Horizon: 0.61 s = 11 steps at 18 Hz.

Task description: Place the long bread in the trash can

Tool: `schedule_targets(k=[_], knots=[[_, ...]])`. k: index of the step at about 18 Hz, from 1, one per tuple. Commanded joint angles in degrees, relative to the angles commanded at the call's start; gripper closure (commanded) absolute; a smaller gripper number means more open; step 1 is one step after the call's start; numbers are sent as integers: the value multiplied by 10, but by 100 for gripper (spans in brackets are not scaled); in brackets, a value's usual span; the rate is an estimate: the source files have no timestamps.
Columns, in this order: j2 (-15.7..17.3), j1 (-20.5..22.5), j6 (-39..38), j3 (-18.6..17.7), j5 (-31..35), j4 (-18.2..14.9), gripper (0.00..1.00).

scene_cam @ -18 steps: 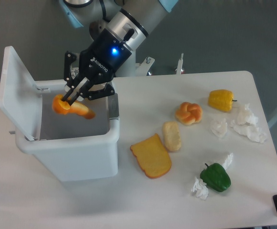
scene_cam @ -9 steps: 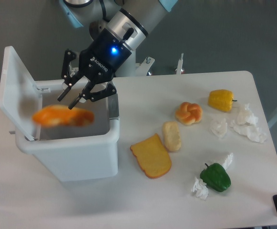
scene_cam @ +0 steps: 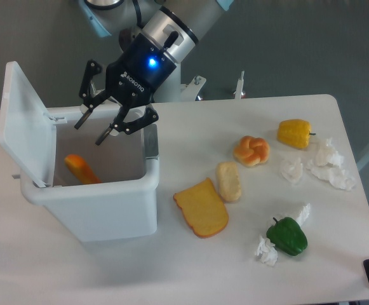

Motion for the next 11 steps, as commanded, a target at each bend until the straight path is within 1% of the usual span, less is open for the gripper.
schedule_targets(k=[1, 4, 5, 6, 8, 10, 11], knots=[[0, 8, -1, 4, 1, -1, 40], [0, 31, -1, 7, 1, -2, 37], [0, 40, -1, 7, 1, -1, 33], [0, 47, -1, 7, 1, -1, 26], [0, 62, -1, 6, 7, -2, 21], [0, 71, -1, 5, 33, -2, 2], [-1, 74, -1, 6, 46, -3, 0]])
